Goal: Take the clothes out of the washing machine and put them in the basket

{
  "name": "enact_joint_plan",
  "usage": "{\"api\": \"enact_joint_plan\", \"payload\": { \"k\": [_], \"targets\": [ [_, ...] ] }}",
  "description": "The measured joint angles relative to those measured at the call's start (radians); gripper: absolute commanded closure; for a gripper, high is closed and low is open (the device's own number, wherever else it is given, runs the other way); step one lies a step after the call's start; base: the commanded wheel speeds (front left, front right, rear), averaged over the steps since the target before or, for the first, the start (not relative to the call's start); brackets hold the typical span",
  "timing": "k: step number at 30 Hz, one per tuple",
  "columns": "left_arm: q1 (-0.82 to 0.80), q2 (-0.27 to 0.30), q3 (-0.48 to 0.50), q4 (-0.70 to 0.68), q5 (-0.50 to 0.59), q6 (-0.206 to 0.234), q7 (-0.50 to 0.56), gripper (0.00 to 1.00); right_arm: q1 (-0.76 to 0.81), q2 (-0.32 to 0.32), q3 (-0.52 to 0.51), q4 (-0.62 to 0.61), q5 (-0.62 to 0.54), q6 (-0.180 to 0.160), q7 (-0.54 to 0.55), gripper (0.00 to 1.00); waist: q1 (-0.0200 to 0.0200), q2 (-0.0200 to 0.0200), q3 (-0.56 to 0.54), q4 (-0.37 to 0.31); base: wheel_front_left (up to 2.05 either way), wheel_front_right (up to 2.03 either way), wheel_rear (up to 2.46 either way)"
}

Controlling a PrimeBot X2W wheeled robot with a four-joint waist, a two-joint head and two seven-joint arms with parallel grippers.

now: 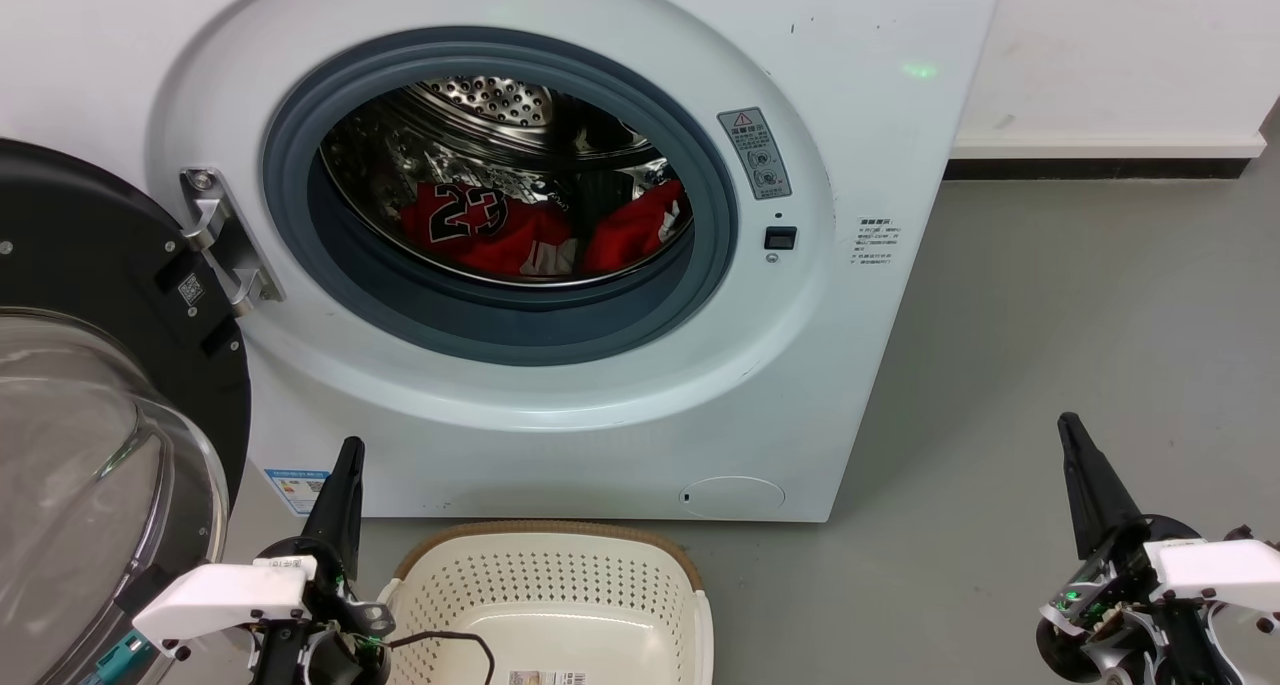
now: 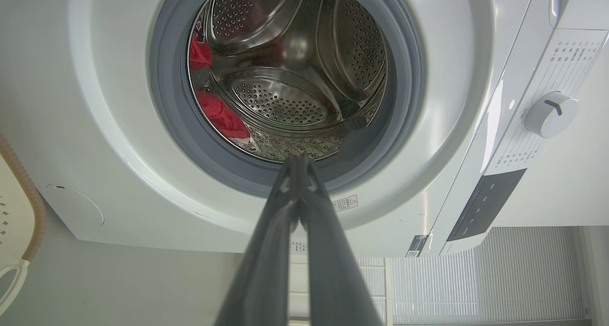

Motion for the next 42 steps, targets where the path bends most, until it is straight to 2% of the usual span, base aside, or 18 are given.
{"api": "enact_joint_plan", "payload": {
  "k": [42],
  "targets": [
    [0.0,0.0,0.0,0.0,0.0,0.0,0.0,1.0,0.0,0.0,0.0,0.0,0.0,0.0,0.0,1.0,0.0,0.0,0.0,0.0,0.0,0.0,0.0]
  ]
}}
